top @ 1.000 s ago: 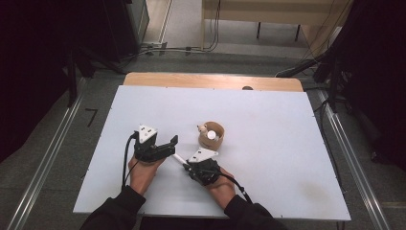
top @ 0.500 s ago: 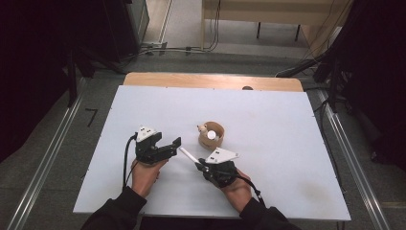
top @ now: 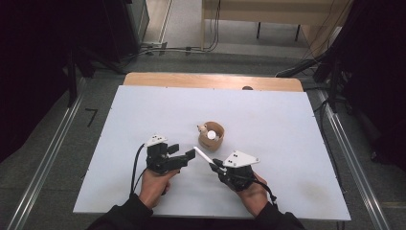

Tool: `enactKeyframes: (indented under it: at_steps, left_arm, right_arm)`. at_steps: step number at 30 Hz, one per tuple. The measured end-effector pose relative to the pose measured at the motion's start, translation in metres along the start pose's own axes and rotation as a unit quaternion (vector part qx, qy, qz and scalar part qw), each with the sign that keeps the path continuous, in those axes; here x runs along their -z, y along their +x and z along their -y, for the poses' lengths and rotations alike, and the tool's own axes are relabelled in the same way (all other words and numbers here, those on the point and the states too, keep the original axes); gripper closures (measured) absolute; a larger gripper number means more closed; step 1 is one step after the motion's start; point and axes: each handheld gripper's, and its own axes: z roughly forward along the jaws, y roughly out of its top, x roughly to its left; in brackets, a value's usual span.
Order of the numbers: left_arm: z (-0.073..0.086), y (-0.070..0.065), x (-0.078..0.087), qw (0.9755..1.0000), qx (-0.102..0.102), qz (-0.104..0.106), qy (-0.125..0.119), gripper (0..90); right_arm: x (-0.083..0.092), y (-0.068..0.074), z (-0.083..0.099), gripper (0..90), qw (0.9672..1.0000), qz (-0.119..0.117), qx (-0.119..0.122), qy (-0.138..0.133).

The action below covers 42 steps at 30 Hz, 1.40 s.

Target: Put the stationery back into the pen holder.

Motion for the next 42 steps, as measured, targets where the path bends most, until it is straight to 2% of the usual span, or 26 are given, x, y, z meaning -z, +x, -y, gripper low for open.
enactKeyframes:
  at_steps: [4,8,10,14,21,29,37,42]
  left_arm:
    - [0.002,-0.005,-0.005,0.9998,-0.001,0.018,0.011,25.2]
    - [0.002,-0.003,-0.007,0.9985,0.024,0.047,0.014,29.3]
    - [0.002,0.000,-0.008,0.9963,0.047,0.070,0.015,33.7]
    - [0.001,0.003,-0.010,0.9923,0.067,0.102,0.021,39.5]
    - [0.000,0.007,-0.012,0.9869,0.088,0.133,0.025,50.0]
    - [0.000,0.010,-0.014,0.9842,0.094,0.146,0.030,56.9]
    - [0.000,0.011,-0.015,0.9817,0.104,0.158,0.025,62.4]
    - [0.000,0.013,-0.015,0.9784,0.111,0.173,0.021,67.4]
  right_arm:
    - [0.002,0.000,0.000,77.1,1.0000,-0.002,0.000,-0.006]
    - [0.001,0.002,0.000,77.1,0.9999,-0.004,0.001,-0.009]
    - [0.001,0.002,0.000,77.1,0.9999,-0.006,0.001,-0.013]
    - [-0.001,0.004,0.000,77.1,0.9998,-0.010,0.004,-0.016]
    - [-0.001,0.004,0.001,77.1,0.9995,-0.017,0.006,-0.024]
    - [-0.001,0.001,0.003,77.0,0.9992,-0.022,0.007,-0.032]
    - [-0.002,0.002,0.004,77.1,0.9990,-0.028,0.007,-0.035]
    - [-0.004,0.001,0.005,77.0,0.9990,-0.032,0.008,-0.031]
